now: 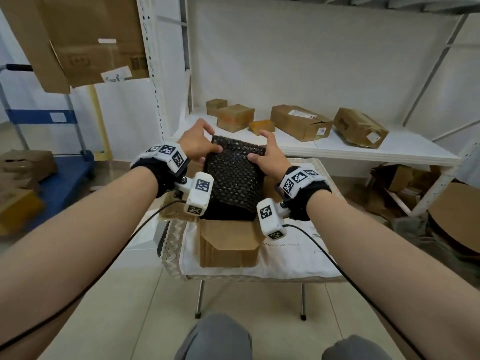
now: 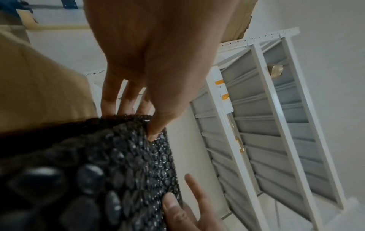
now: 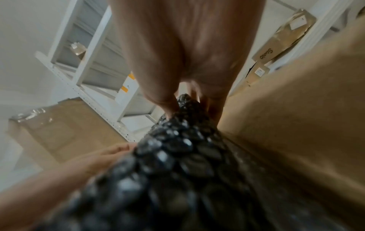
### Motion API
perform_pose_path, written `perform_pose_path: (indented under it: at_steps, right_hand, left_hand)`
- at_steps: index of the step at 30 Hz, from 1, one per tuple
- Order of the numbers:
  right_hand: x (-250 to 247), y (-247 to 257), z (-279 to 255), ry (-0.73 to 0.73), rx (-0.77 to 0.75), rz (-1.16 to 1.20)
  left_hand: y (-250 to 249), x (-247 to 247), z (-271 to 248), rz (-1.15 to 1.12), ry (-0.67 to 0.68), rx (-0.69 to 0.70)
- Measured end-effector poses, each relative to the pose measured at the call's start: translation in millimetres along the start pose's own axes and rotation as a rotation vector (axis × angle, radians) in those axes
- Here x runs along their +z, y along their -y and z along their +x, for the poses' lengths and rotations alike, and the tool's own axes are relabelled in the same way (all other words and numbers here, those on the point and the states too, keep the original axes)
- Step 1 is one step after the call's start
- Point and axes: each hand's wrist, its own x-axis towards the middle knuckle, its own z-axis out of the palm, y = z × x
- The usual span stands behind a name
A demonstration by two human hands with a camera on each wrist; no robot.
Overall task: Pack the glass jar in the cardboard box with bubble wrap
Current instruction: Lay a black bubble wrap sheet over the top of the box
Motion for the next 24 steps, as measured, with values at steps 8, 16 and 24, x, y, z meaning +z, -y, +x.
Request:
perform_pose_path:
  at_steps: [8, 16, 24]
  right_hand:
    - [13, -24, 16, -0.019, -0.048, -0.237]
    - [14, -11, 11, 0.036, -0.141, -0.525]
    - [7, 7, 4, 0.469, -0.131, -0.827]
  left_hand:
    - [25, 21, 16, 0.394, 0.070, 0.157]
    - [23, 14, 6, 0.600, 0.146, 0.070]
    - [19, 9, -12, 0.935, 0.171, 0.225]
